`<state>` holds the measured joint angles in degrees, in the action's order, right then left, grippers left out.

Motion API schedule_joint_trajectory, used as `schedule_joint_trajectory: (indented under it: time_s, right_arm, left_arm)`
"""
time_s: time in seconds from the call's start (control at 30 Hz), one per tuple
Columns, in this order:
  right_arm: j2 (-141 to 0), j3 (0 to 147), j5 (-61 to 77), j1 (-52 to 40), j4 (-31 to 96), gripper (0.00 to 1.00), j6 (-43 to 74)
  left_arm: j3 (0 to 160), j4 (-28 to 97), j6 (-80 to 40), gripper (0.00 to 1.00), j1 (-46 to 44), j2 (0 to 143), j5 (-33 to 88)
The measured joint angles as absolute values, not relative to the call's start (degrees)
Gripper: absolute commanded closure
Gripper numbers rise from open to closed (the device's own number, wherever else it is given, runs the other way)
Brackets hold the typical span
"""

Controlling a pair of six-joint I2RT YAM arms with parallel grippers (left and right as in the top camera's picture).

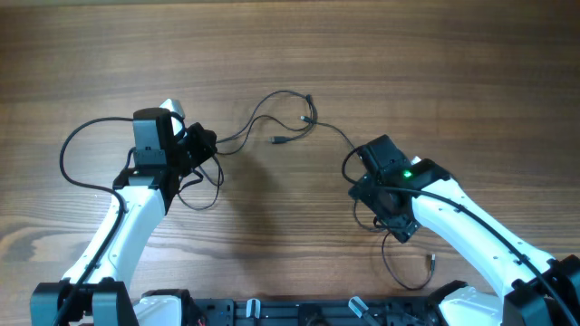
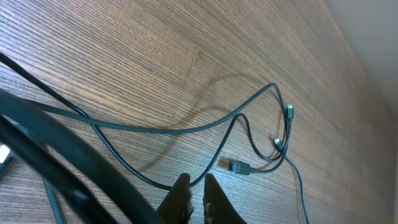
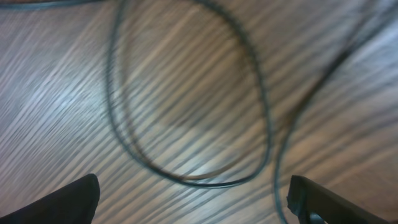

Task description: Untangle cables

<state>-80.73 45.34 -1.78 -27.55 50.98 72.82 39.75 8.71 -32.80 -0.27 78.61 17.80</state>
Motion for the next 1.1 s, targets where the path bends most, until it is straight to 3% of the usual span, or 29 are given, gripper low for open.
schedule_joint_trajectory:
  time_s: [0.3,0.5,0.63,0.77,0.8,0.93,1.1]
  right_arm:
    - [-80.7,45.3,-3.3,-27.6,56.5,0.0,79.5]
    - [-80.7,41.1,-0.9,-27.6,53.1,0.02,82.6]
    - [-80.5,34.2,2.3,-27.5,42.6,0.3,86.7]
    - [-79.9,33.5,3.9,-27.2,42.1,0.92,87.9]
    - [-79.9,33.4,4.3,-27.0,41.9,0.96,87.8]
    - [-79.8,33.1,5.4,-26.3,36.5,0.96,83.8]
    - [-80.4,32.7,5.6,-26.3,27.3,0.96,70.0]
  left_arm:
    - [39.7,8.8,-32.8,0.91,-0.3,78.6,17.8]
    - [39.7,8.8,-32.8,0.91,-0.3,78.6,17.8]
    - [39.7,9.0,-32.8,0.91,-0.3,78.6,17.8]
    - [39.7,9.0,-32.8,0.91,-0.3,78.6,17.8]
    - [39.7,9.0,-32.8,0.91,-0.3,78.6,17.8]
    - [39.7,9.1,-32.8,0.91,-0.3,78.6,17.8]
    - [39.7,10.2,-32.8,0.88,-0.3,78.6,17.8]
